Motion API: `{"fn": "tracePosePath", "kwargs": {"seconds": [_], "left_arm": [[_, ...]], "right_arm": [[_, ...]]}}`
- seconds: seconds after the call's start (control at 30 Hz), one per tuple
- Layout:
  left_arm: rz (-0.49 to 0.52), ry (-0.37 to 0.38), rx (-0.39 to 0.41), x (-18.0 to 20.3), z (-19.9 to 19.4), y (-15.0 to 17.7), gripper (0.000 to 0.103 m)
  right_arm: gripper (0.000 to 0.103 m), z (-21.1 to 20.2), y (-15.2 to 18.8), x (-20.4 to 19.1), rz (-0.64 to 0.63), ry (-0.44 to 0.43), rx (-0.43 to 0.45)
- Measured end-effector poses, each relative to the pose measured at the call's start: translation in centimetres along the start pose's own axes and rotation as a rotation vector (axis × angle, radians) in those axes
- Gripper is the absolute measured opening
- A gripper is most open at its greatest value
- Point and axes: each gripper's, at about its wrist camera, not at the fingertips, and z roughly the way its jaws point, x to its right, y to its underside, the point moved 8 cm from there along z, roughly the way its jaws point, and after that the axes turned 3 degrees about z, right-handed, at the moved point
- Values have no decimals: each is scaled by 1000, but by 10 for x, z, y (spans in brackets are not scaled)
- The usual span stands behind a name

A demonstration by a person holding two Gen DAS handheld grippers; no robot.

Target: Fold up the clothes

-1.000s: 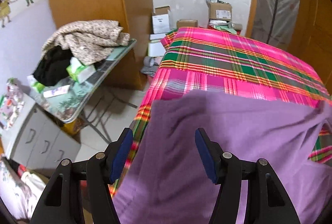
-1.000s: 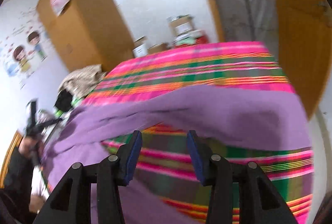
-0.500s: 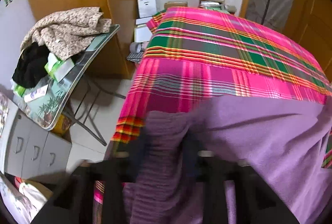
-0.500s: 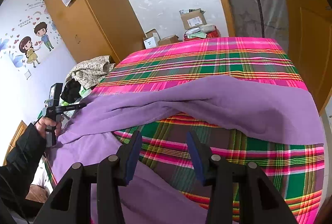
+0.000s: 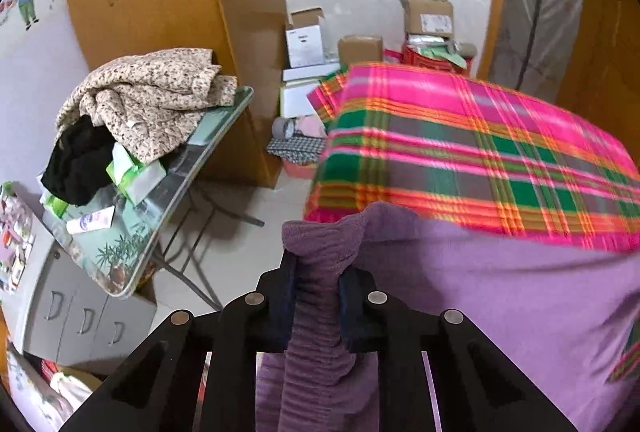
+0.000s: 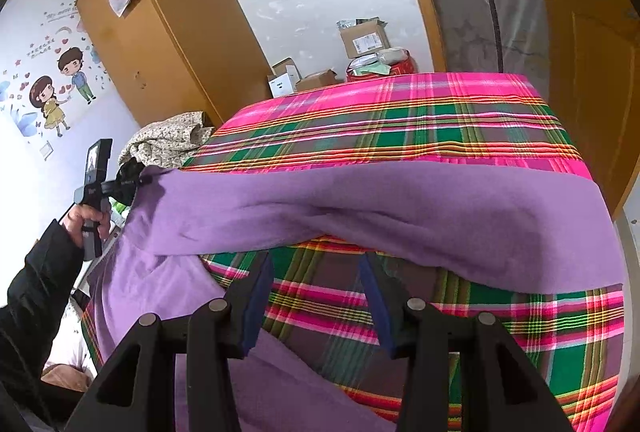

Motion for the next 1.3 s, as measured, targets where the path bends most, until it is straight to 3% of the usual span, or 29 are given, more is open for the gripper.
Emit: {"fn": "tracePosePath", "kwargs": {"seconds": [0.27, 0.43, 0.47, 0.57, 0.77, 0.97, 1.17, 1.3], "left_arm": [[5, -8, -101, 3, 44, 4, 24], [-92, 74, -77, -14, 18, 13, 31], [-102, 76, -60, -19, 9, 16, 37], [-113, 57, -24, -29, -14, 26, 39], [-149, 52, -7, -40, -53, 66, 42], [-279, 92, 13, -56, -90, 128, 48], [-394, 110, -5, -76, -106, 192, 56], [-418, 152, 0, -76, -110, 208, 59]], "right_arm": [[46, 7, -1, 12, 29, 18, -6], [46, 6, -1, 20, 45, 23, -3], [46, 6, -1, 22, 52, 24, -1], [46, 4, -2, 25, 72, 22, 10], [46, 1, -2, 20, 80, 11, 24], [46, -4, 6, 9, 79, -8, 14], [46, -12, 16, -1, 74, -16, 9], [46, -16, 22, -7, 62, -13, 1]]}}
